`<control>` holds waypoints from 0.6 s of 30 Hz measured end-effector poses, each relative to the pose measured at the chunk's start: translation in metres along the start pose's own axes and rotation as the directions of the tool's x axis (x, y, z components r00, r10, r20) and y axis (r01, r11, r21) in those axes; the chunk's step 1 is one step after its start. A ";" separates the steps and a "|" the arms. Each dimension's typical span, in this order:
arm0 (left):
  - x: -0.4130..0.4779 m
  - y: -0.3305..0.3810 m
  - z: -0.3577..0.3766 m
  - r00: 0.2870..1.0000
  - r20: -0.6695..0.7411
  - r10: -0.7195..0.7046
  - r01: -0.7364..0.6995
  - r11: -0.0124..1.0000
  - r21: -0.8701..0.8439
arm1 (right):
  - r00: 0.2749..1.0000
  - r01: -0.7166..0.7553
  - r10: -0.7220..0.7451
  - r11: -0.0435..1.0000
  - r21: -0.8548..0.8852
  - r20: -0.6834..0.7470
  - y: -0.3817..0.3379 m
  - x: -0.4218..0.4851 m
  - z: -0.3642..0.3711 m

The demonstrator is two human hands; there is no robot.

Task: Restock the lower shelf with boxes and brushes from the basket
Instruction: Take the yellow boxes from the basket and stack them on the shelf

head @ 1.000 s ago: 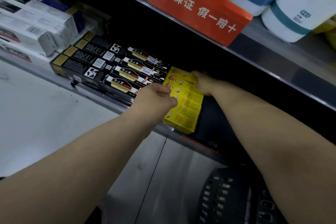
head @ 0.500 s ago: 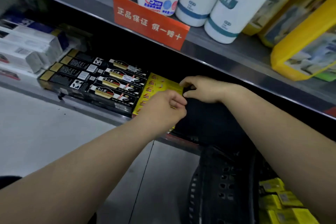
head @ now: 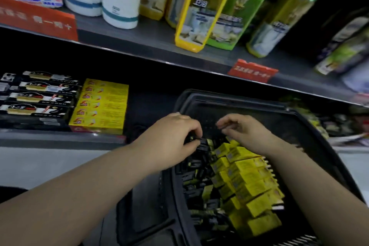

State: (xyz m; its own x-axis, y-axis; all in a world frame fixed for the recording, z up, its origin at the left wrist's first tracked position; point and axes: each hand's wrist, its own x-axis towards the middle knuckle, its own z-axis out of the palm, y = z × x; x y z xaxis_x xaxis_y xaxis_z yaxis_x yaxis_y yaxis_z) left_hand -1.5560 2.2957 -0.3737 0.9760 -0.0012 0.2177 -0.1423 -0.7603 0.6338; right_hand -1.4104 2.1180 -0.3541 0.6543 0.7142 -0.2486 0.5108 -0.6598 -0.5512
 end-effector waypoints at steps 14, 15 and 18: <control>0.011 0.026 0.040 0.975 0.210 0.072 -0.089 0.994 0.070 | 0.946 -0.314 0.247 0.853 -0.418 -0.208 0.126 -0.028 0.030; 0.010 0.026 0.039 0.976 0.211 0.060 -0.076 0.995 0.068 | 0.925 -0.347 0.232 0.840 -0.418 -0.300 0.128 -0.026 0.027; 0.007 0.028 0.040 0.967 0.252 0.031 -0.053 0.995 0.079 | 0.887 -0.431 0.289 0.798 -0.422 -0.359 0.141 -0.022 0.016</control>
State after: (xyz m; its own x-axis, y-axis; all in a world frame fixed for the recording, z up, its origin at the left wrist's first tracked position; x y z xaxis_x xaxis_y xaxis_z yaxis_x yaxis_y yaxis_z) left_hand -1.5470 2.2487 -0.3844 0.9811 -0.1884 0.0435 -0.1801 -0.8083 0.5606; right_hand -1.3617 2.0130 -0.4387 0.9286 0.3591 -0.0940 0.3610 -0.9326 0.0035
